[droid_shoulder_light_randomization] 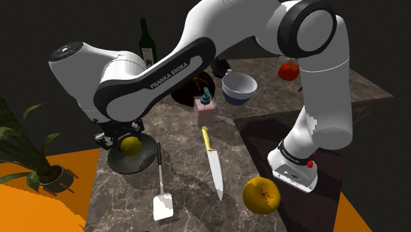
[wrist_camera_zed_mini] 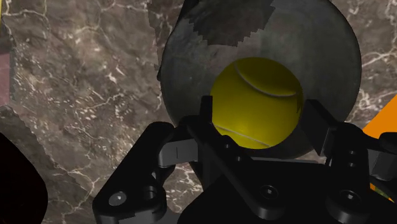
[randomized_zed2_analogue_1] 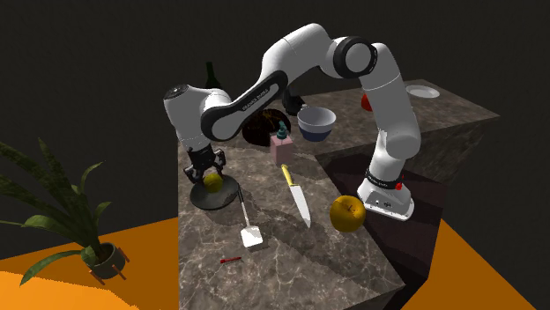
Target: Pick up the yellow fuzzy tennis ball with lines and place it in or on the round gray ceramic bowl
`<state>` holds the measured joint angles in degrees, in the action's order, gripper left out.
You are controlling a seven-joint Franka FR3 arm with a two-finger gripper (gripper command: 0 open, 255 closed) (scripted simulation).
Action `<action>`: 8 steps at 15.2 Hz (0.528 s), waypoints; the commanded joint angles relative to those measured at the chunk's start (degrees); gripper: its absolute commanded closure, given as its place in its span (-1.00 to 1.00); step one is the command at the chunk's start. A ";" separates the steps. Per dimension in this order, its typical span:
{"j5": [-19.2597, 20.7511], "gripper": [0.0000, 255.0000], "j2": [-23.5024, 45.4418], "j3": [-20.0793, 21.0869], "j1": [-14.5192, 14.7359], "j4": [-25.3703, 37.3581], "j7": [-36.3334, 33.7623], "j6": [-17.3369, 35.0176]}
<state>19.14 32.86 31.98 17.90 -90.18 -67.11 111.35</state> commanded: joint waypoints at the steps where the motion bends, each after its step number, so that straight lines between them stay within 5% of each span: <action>1: 0.00 1.00 -0.01 0.00 0.00 0.00 -0.01 0.01; 2: 0.00 1.00 -0.01 0.00 0.00 0.00 -0.01 0.01; 3: 0.00 -1.00 0.00 0.00 0.00 0.00 -0.01 0.01; 8: 0.00 -1.00 -0.01 0.00 0.00 0.00 -0.01 0.01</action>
<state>19.14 32.85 31.98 17.91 -90.18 -67.11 111.36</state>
